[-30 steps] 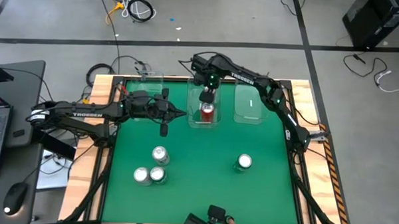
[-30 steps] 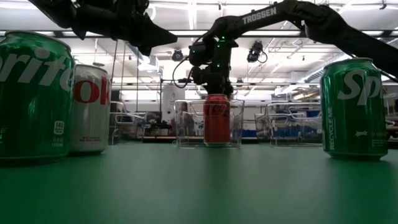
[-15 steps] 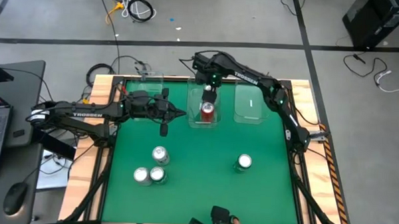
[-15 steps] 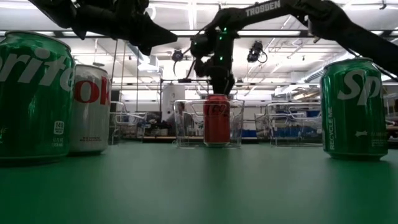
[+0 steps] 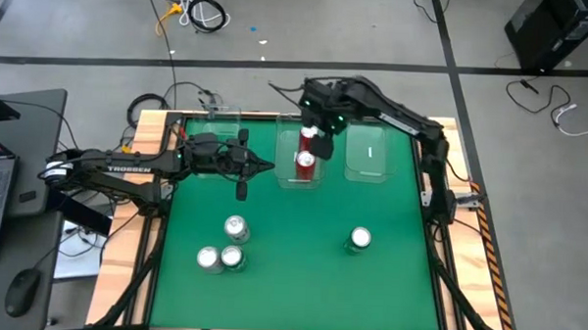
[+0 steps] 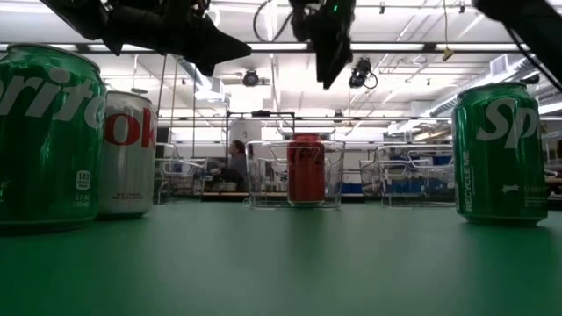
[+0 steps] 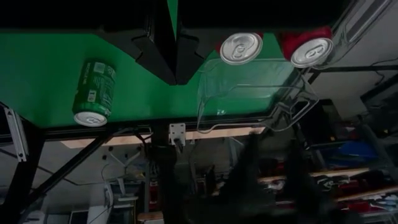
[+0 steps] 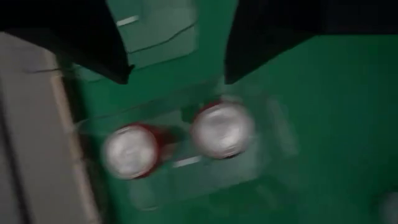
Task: Sort soda cans
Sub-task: Put the right green soda can into the right transparent bin
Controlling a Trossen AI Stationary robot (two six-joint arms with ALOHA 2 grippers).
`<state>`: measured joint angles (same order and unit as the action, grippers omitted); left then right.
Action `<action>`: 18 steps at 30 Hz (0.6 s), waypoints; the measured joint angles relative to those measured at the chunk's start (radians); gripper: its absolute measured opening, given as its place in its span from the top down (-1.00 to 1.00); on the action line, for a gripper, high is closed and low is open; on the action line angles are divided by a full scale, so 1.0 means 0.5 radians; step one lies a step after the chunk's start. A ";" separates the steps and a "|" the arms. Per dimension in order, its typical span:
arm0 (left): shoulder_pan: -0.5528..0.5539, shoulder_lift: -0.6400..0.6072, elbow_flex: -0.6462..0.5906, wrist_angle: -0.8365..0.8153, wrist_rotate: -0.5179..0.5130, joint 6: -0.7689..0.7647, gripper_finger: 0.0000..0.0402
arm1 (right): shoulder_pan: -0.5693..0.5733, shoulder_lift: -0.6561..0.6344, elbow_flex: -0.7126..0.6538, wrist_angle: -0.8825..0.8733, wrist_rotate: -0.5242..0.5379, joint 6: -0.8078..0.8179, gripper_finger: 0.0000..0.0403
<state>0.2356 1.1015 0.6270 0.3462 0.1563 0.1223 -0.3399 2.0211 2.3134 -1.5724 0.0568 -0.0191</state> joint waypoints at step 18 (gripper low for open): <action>-0.002 0.000 0.000 -0.002 0.002 -0.006 0.95 | 0.655 -0.881 -1.420 -0.001 -0.205 1.037 0.93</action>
<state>0.2348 1.1015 0.6270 0.3450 0.1574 0.1192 -0.0126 1.5807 1.6035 -1.5729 -0.0457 0.4996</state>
